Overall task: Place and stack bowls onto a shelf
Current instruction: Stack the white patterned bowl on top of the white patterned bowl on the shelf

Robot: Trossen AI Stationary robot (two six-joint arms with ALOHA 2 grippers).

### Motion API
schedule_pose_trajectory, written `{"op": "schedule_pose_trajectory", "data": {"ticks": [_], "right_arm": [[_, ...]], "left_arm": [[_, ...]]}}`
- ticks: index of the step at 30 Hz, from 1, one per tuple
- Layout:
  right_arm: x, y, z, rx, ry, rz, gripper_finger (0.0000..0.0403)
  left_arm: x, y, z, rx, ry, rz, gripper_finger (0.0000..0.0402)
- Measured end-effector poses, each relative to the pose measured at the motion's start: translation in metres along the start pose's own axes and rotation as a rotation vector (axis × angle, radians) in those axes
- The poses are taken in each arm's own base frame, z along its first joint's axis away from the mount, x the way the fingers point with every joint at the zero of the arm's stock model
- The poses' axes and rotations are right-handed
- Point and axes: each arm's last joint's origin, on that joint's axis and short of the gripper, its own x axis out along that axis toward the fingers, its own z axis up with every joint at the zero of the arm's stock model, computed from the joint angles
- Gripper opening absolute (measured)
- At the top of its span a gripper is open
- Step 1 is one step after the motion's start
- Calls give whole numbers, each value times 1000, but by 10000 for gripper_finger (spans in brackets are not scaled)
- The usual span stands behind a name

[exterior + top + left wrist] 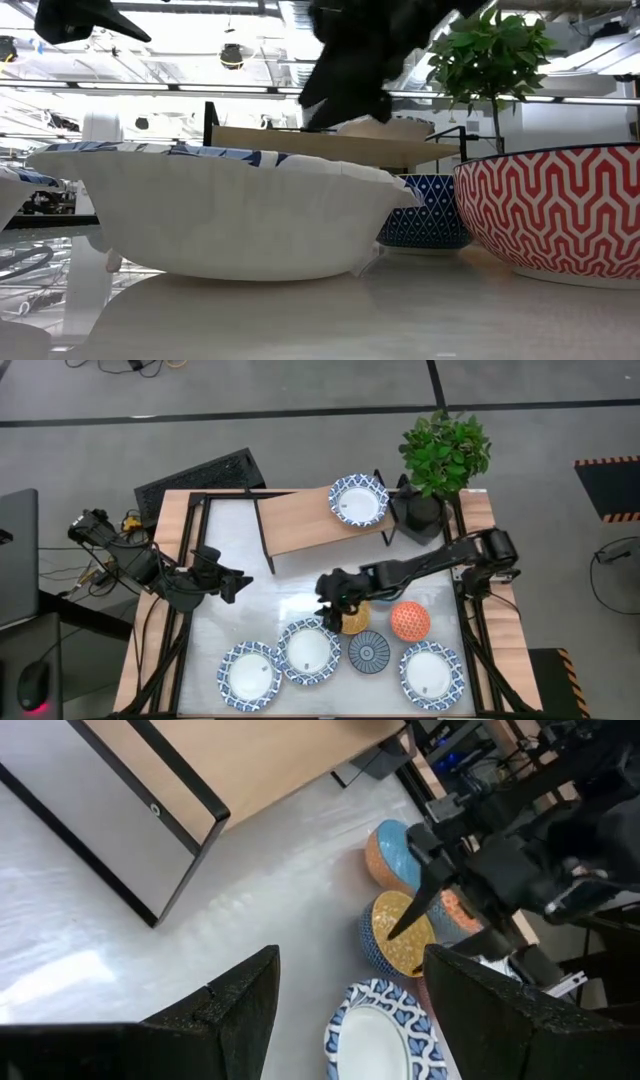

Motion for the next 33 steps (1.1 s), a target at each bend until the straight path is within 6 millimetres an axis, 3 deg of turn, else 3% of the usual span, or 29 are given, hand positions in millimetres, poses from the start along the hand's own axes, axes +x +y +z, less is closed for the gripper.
{"op": "schedule_pose_trajectory", "data": {"ticks": [4, 12, 19, 33], "right_arm": [[18, 4, 5, -49, 34, 34, 208], [58, 9, -5, -79, 138, 94, 208], [57, 3, -14, -77, 234, 14, 207], [57, 0, -11, -132, 203, -19, 207]], "left_arm": [[0, 0, 0, -5, 1, 1, 232], [0, 1, -1, -2, 16, 4, 232], [0, 2, -1, 3, 21, 13, 232], [0, 2, 0, 4, -7, 17, 232]]}}
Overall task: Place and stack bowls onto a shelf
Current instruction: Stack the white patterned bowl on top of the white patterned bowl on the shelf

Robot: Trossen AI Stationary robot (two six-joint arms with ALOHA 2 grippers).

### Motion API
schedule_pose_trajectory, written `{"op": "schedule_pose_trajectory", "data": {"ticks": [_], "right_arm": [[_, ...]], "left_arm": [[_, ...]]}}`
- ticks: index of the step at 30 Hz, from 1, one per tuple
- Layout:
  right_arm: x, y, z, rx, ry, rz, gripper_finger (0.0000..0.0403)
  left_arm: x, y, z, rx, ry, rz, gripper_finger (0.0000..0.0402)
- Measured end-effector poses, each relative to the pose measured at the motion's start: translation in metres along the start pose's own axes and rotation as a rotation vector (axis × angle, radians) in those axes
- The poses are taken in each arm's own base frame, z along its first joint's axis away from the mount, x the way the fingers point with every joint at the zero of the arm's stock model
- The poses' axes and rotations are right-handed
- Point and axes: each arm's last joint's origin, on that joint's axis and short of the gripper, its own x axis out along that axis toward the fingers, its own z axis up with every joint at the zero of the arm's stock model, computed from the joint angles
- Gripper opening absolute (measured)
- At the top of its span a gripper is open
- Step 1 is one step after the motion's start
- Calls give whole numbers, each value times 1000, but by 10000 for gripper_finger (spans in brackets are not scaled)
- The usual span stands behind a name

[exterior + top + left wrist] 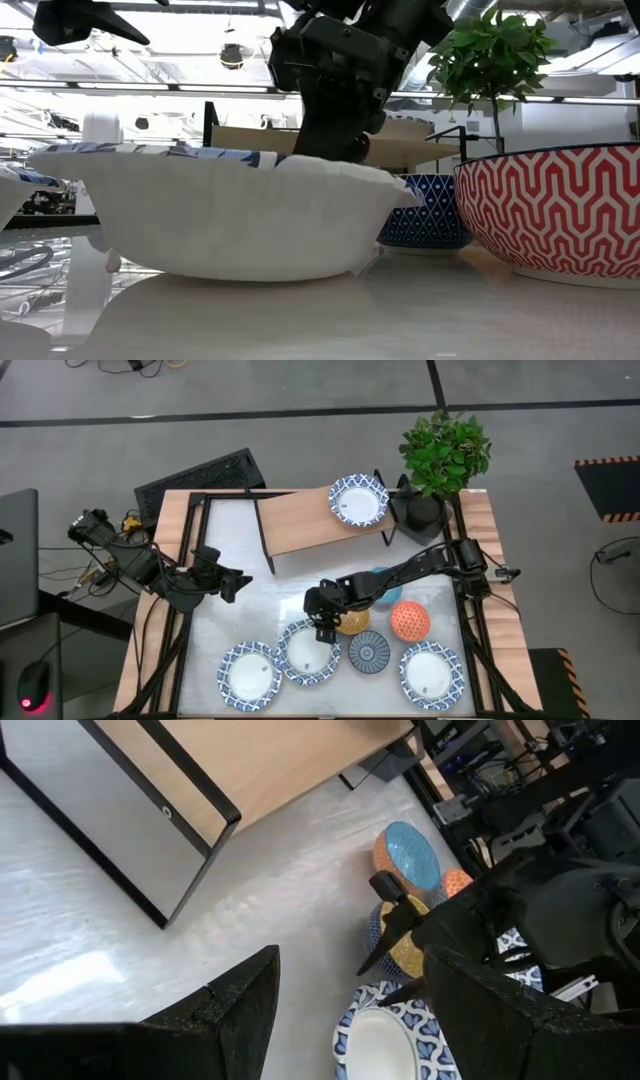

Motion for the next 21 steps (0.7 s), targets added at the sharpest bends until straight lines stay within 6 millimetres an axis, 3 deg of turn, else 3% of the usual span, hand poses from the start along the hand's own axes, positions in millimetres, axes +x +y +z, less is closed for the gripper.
{"op": "schedule_pose_trajectory", "data": {"ticks": [10, 17, 21], "right_arm": [[0, 1, 4, -40, -39, 11, 207], [29, 1, -5, -19, 37, 24, 207], [32, 8, -3, -27, 96, 0, 203]], "left_arm": [[0, 0, 0, -2, -12, 2, 232], [0, 0, 0, -6, -12, 0, 232], [0, 0, 0, -9, -12, 1, 232]]}}
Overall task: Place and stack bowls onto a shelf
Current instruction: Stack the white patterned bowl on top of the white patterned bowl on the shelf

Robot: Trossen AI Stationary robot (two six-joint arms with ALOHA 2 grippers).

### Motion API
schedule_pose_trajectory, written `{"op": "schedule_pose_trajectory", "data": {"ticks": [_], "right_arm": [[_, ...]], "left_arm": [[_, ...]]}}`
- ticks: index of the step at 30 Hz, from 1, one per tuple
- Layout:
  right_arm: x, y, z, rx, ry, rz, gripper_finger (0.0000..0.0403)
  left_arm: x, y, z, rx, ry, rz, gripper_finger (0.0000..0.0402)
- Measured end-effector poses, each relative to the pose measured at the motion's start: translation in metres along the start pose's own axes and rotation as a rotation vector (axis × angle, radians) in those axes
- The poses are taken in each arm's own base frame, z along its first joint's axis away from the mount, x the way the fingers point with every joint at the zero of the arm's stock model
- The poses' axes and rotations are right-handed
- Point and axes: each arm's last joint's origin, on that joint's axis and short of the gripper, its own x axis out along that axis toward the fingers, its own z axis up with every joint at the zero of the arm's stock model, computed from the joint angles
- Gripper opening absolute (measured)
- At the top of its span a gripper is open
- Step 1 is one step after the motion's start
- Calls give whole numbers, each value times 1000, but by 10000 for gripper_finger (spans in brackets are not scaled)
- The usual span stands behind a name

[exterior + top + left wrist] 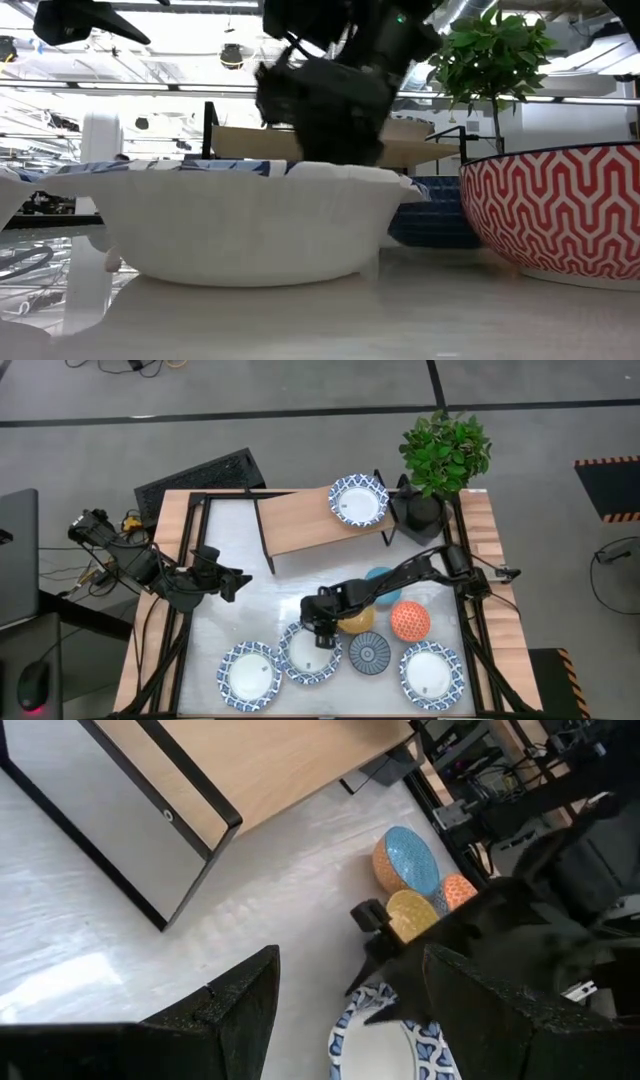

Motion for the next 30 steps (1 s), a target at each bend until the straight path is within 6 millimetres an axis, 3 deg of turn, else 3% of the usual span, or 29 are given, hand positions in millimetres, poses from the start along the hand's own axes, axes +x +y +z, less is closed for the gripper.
{"op": "schedule_pose_trajectory", "data": {"ticks": [5, 12, 19, 24, 30], "right_arm": [[-9, 1, 10, -39, -24, -42, 160], [-12, -7, 15, -12, -19, -46, 30], [-29, -7, 27, 70, -30, -43, 31], [-68, -10, 51, 211, -22, 3, 21], [-138, -26, 63, 366, -64, -21, 21]], "left_arm": [[0, 0, 0, 2, -7, 2, 232], [0, 0, 0, 5, -11, 3, 232], [0, 0, 0, 6, -11, 3, 232], [0, 0, 0, 13, -10, 3, 232], [0, 0, 0, 14, -5, 2, 232]]}}
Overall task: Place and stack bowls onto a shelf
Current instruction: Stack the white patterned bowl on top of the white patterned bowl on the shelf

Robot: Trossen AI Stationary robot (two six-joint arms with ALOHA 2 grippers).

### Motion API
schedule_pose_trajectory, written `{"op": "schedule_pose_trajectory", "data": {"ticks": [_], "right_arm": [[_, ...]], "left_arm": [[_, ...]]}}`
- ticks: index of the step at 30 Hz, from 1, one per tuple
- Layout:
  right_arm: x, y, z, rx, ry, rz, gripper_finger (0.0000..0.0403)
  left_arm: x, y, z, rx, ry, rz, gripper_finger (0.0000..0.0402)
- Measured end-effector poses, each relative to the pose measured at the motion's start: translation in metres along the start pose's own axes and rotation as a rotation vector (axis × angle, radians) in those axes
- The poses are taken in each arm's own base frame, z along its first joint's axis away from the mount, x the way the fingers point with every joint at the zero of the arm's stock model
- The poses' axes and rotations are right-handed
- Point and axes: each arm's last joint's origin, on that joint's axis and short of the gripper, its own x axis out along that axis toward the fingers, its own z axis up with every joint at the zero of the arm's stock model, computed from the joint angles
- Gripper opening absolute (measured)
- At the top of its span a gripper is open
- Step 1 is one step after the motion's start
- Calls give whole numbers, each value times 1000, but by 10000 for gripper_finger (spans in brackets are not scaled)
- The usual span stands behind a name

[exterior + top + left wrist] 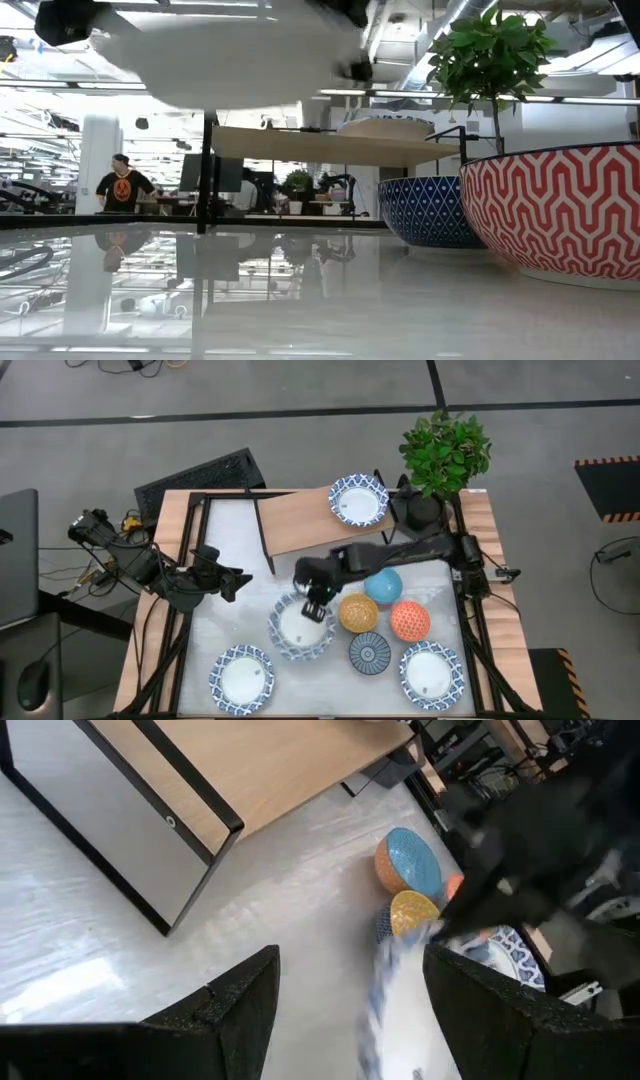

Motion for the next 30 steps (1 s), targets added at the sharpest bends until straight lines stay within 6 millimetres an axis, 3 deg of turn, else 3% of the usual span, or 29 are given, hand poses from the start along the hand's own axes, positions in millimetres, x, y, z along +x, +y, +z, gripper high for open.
{"op": "schedule_pose_trajectory", "data": {"ticks": [6, 12, 15, 19, 24, 30], "right_arm": [[-79, -28, 4, 166, -115, -70, 21], [-172, -44, -28, 365, -281, -224, 21], [-206, -51, -50, 508, -385, -336, 22], [-235, -64, -68, 732, -525, -416, 25], [-240, -78, -83, 977, -649, -431, 22], [-206, -76, -100, 1089, -723, -305, 23]], "left_arm": [[0, 0, 0, -1, -1, 0, 232], [0, 0, 0, 4, -12, 5, 232], [0, 1, 1, 5, -24, 9, 232], [0, 1, 1, 3, -24, 9, 232], [0, 1, 1, 3, -26, 9, 232], [0, 1, 1, 35, -32, 11, 232]]}}
